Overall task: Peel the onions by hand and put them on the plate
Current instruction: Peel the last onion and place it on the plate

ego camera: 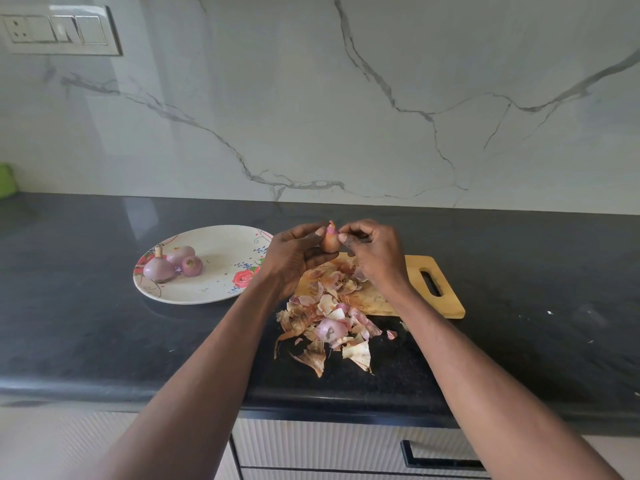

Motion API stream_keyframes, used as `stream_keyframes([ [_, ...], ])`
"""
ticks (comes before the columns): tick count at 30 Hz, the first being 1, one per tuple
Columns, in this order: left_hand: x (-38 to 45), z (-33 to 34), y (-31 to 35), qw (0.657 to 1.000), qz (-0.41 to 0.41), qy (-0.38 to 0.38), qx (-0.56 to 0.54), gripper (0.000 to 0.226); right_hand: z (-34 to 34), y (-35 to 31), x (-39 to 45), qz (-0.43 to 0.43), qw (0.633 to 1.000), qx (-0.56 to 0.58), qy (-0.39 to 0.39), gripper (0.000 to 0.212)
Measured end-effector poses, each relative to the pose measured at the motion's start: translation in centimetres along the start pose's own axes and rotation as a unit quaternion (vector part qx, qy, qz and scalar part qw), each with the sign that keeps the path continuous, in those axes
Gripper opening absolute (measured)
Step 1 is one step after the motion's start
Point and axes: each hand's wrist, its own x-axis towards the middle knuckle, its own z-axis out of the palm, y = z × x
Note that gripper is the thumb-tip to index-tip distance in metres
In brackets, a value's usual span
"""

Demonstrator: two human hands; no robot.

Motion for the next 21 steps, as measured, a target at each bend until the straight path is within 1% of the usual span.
stream_keyframes([
  [5,0.17,0.10,-0.09,1.000,-0.019,-0.004,-0.008,0.020,0.32,-0.26,-0.19,-0.052,0.996,-0.066,0.010,0.003],
  [9,0.16,0.10,-0.12,1.000,-0.024,0.012,-0.011,0.020,0.56,-0.27,-0.55,-0.076,0.993,-0.094,0.000,0.007],
  [12,0.33,-0.03,-0.02,0.999,-0.016,0.033,-0.033,0.020,0.79,-0.13,-0.57,-0.088,0.990,-0.108,-0.010,0.011],
  [16,0.39,-0.10,0.32,0.996,-0.019,0.046,-0.079,0.019,0.77,0.03,-0.49,-0.081,0.989,-0.118,-0.026,0.012],
  [18,0.31,-0.15,0.54,0.994,-0.028,0.035,-0.101,0.020,0.59,-0.10,-0.66,-0.067,0.992,-0.107,-0.026,0.017],
  [21,0.18,-0.19,0.75,0.992,-0.037,0.007,-0.117,0.022,0.32,-0.56,-0.85,-0.052,0.997,-0.059,-0.004,0.016],
])
